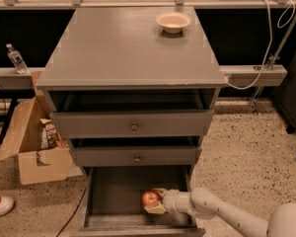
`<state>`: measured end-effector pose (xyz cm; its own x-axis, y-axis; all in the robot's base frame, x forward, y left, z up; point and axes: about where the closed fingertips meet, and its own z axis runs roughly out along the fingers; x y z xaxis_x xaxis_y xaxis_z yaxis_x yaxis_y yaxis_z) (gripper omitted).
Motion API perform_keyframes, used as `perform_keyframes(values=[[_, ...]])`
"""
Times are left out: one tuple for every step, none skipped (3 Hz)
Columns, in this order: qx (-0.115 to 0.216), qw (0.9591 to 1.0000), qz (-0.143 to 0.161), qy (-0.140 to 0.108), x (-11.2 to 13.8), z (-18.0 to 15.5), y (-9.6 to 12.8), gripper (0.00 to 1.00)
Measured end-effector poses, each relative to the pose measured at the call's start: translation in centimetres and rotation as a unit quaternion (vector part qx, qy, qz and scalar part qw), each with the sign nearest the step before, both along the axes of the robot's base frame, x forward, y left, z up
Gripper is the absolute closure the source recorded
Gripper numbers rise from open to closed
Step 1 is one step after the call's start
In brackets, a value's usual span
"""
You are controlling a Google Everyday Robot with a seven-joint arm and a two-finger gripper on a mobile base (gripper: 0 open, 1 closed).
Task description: Pick apple from bottom drawer and place on counter
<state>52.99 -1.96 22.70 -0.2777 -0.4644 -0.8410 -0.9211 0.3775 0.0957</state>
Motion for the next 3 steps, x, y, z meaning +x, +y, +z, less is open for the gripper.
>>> perform_keyframes(values=[[0.003, 0.9992, 0.039, -0.006, -0.3, 2.6, -0.1, 1.00], [-0.024, 0.9931, 0.111, -0.032, -1.6, 11.3, -1.2, 1.00], [-0.062, 0.9838, 0.164, -0.039, -3.8, 18.4, -1.1, 1.00]])
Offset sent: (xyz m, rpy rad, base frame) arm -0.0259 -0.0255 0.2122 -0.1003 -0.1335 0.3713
